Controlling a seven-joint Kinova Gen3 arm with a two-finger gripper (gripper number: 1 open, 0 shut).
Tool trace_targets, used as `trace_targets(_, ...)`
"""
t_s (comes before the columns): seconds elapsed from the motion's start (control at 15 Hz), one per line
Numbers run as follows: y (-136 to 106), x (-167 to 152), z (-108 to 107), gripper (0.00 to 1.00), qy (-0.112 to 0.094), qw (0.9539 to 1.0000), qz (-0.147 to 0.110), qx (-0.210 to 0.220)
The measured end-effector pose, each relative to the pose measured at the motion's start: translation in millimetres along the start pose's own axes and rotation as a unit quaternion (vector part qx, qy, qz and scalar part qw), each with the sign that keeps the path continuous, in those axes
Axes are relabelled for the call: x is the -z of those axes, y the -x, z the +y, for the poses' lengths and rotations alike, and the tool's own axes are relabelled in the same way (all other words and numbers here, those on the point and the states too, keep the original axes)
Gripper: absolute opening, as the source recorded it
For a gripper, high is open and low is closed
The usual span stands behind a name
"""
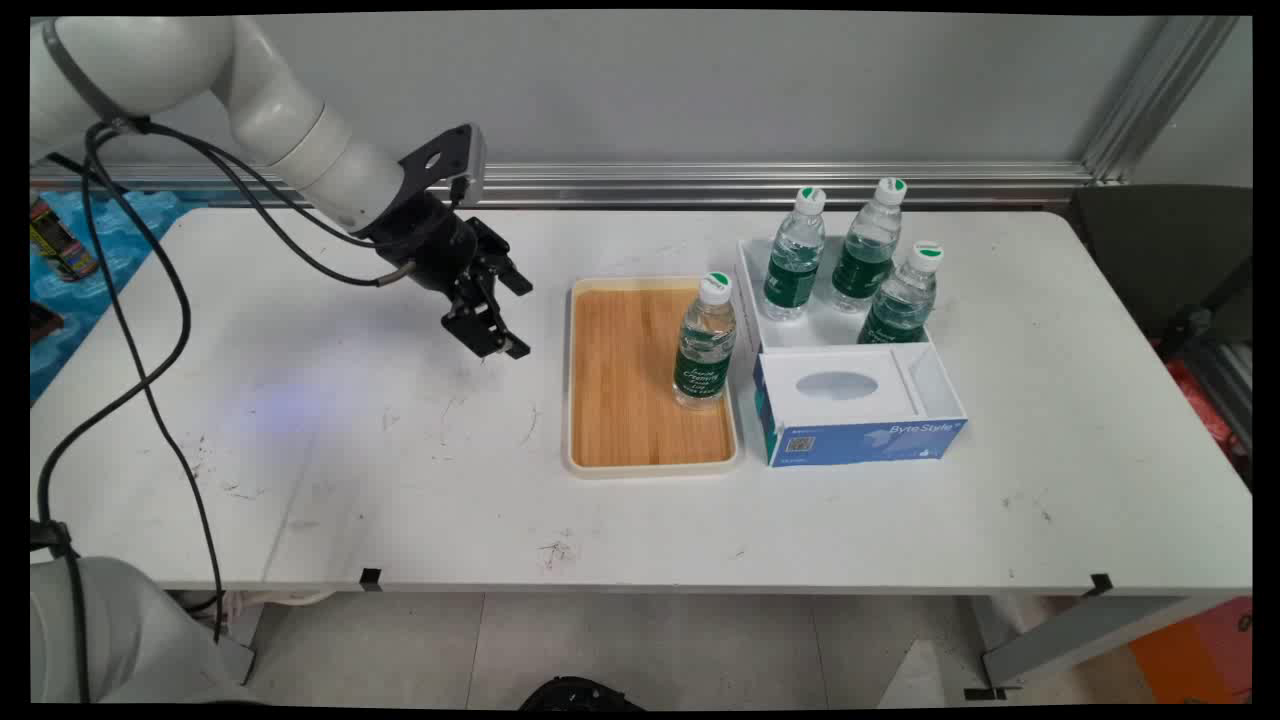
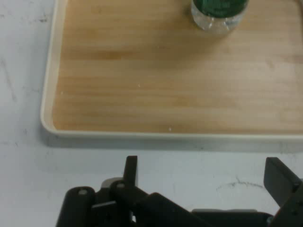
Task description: Pick up the green bottle from the white box
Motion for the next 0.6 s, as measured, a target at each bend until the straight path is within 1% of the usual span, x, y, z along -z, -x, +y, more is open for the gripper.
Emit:
trace_targets(0.2,-14,0,-6,1.0,-0.009,0.9998,0.016,0.002)
trace_targets(0.53,-51,-1,-20,1.0,-0.034,0.998,0.053,0.005)
trace_targets(0.6,-63,-2,-24,1.0,-0.041,0.997,0.065,0.007)
